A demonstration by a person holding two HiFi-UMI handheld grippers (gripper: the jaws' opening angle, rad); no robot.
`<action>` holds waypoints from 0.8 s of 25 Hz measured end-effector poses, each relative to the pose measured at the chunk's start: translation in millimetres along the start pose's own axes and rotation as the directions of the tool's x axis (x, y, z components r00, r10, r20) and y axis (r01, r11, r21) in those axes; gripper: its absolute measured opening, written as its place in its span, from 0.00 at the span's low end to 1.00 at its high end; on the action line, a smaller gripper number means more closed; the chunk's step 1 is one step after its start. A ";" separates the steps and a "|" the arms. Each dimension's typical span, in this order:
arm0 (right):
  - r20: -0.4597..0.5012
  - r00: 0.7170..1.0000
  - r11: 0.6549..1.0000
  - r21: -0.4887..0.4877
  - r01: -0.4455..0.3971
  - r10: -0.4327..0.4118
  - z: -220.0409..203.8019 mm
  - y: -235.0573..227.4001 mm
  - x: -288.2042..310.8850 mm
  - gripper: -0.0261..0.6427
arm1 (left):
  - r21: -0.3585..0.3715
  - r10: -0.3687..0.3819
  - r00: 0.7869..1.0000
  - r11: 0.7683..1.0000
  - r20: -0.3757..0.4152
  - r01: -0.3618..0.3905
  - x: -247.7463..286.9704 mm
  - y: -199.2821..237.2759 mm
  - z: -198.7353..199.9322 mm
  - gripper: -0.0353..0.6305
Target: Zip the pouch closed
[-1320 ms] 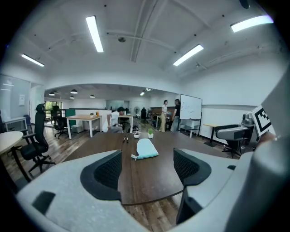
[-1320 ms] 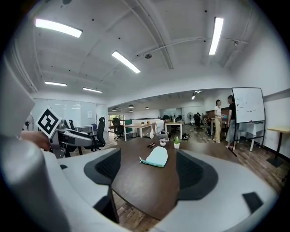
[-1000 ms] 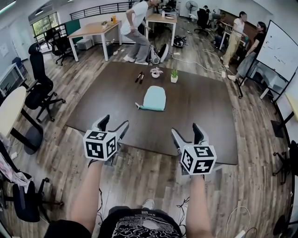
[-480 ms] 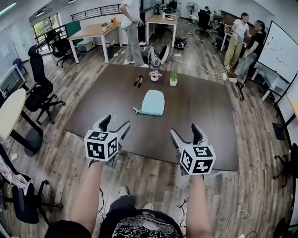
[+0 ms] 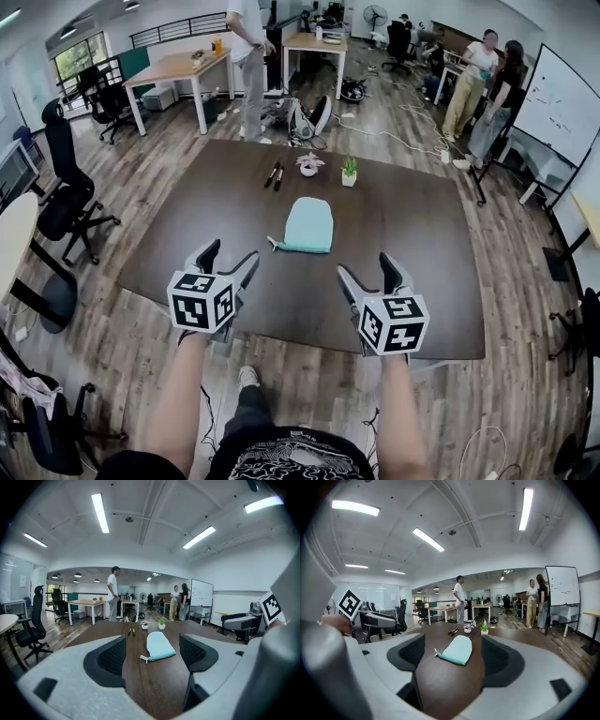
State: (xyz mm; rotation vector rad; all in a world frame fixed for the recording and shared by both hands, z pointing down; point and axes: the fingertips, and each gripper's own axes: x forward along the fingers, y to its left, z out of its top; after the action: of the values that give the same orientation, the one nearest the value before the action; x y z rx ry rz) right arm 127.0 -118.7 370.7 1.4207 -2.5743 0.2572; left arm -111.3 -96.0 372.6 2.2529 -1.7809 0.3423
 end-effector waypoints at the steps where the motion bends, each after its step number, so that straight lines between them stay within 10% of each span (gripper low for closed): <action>1: -0.004 1.000 1.000 -0.003 0.007 -0.007 1.9 0.6 8.1 0.58 | 0.001 -0.007 1.000 1.000 -0.003 0.007 6.3 6.2 1.0 0.54; 20: -0.028 0.982 0.983 0.006 0.185 -0.185 43.2 22.9 124.8 0.58 | 0.031 -0.200 0.979 0.979 -0.027 0.201 113.7 110.4 42.8 0.54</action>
State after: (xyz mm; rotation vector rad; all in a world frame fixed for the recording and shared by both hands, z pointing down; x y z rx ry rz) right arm 38.8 -218.9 358.6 1.6348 -2.4016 0.2569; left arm -191.9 -239.1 375.6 2.4149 -1.5294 0.3588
